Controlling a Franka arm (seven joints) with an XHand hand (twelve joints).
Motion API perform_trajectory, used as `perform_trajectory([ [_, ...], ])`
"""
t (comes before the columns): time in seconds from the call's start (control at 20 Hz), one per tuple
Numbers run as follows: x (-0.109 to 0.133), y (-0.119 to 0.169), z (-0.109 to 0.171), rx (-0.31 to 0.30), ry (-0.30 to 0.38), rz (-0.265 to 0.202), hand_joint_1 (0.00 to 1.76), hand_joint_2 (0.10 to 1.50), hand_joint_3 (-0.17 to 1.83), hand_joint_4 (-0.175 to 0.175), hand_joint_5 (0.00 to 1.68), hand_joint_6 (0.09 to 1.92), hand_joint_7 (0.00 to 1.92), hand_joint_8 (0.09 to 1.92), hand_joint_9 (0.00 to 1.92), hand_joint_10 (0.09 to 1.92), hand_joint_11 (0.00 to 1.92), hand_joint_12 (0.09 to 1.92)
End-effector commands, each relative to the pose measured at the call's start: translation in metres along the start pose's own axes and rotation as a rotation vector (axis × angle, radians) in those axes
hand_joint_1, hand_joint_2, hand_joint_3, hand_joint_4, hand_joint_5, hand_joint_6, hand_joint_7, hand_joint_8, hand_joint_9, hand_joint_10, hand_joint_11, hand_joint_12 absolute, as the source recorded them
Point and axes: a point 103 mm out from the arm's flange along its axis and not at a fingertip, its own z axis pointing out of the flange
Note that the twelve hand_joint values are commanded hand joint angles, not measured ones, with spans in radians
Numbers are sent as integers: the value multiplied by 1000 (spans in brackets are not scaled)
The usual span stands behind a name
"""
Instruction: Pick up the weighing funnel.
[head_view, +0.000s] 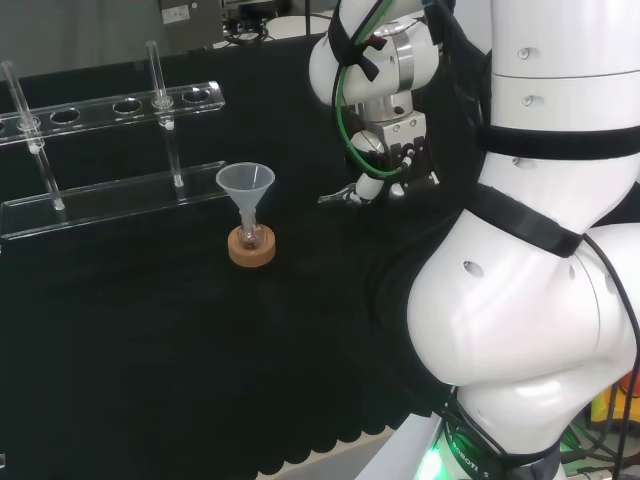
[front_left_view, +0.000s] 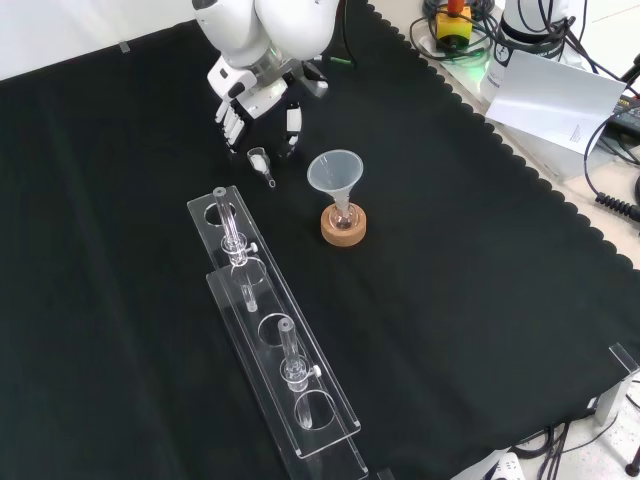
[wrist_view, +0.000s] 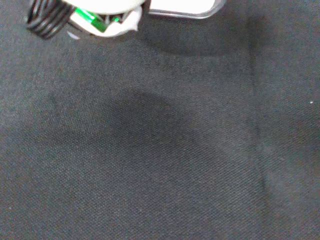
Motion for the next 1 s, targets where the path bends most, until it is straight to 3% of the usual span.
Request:
perform_trajectory([
  [0.05,2,4,3,0,0,-2,917,621,577,-31,483,635,539,661,698,501,470,1260],
  [1.0,-2,10,10,7,-1,-4,936,622,587,-33,491,650,548,667,710,504,490,1250],
])
